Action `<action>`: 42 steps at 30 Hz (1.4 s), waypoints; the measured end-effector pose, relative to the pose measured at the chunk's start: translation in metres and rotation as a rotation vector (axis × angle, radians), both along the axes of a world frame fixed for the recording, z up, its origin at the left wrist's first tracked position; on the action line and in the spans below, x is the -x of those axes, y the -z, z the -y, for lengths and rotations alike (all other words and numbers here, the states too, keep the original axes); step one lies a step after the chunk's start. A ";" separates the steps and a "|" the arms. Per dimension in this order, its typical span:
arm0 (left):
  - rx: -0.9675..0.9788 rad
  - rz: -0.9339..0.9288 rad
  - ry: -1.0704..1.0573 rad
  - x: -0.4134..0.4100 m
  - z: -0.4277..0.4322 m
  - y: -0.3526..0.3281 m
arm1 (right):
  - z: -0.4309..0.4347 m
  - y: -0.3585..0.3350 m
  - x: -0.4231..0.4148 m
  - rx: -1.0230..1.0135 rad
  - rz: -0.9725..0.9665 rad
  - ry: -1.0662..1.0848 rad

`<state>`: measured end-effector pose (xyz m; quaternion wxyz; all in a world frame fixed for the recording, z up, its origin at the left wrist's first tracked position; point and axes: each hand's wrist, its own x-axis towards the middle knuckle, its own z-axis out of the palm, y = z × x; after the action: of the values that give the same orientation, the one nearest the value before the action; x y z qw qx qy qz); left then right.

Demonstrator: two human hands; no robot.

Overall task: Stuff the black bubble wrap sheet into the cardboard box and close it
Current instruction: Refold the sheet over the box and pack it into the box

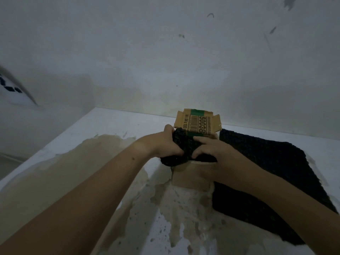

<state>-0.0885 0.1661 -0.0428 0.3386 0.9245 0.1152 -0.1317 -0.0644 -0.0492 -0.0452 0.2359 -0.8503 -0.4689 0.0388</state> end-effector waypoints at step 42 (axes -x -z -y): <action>0.408 0.126 -0.099 0.009 -0.018 0.011 | -0.035 0.002 -0.006 0.429 0.054 -0.083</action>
<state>-0.0975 0.1844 -0.0543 0.5313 0.8364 0.1102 -0.0775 -0.0585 -0.0143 -0.0471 0.0352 -0.8617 -0.4907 0.1244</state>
